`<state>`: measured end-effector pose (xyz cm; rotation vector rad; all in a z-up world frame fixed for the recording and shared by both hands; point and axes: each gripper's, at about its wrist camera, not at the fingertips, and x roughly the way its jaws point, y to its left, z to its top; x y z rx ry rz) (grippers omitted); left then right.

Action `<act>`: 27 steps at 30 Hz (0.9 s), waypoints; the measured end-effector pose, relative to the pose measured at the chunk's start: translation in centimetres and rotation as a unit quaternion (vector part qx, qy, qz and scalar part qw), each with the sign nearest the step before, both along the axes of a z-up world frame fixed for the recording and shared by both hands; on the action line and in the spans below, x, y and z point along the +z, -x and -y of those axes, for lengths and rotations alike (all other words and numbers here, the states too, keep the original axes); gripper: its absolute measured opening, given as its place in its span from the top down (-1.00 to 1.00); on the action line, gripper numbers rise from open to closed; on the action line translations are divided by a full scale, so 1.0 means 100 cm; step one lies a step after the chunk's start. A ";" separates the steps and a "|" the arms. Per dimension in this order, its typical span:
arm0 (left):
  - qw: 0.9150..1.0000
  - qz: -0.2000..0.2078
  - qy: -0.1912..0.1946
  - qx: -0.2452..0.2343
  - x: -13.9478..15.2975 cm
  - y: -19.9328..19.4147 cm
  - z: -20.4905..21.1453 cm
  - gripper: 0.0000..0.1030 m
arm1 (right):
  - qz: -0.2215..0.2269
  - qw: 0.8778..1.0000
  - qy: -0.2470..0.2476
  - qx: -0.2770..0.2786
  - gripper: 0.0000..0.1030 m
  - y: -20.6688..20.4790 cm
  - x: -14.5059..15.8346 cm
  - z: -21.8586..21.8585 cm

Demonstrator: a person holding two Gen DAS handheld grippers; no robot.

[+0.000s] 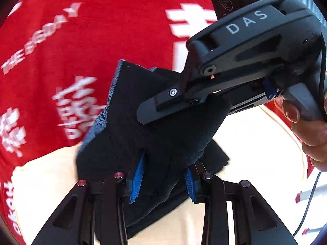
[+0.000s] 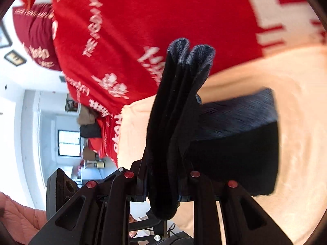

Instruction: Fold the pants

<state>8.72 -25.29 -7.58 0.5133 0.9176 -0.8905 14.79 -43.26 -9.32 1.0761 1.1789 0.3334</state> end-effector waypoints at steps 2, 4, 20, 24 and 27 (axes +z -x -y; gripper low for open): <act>1.000 -0.007 -0.018 -0.018 -0.019 0.013 0.016 0.29 | -0.025 1.000 -0.007 -0.016 0.56 0.017 -0.028 0.010; 0.998 -0.020 -0.045 -0.029 -0.043 0.023 0.028 0.29 | -0.044 0.999 -0.009 -0.022 0.56 0.027 -0.051 0.009; 0.993 -0.074 -0.086 -0.022 -0.056 0.020 0.008 -0.32 | -0.082 0.995 0.051 -0.017 0.46 0.043 -0.078 0.009; 0.992 -0.088 -0.082 0.023 -0.048 -0.001 -0.016 -0.32 | -0.096 0.992 0.086 -0.014 0.35 0.042 -0.071 0.006; 0.988 -0.103 -0.089 0.073 -0.049 -0.022 -0.033 -0.33 | -0.109 0.986 0.127 -0.008 0.16 0.040 -0.065 -0.001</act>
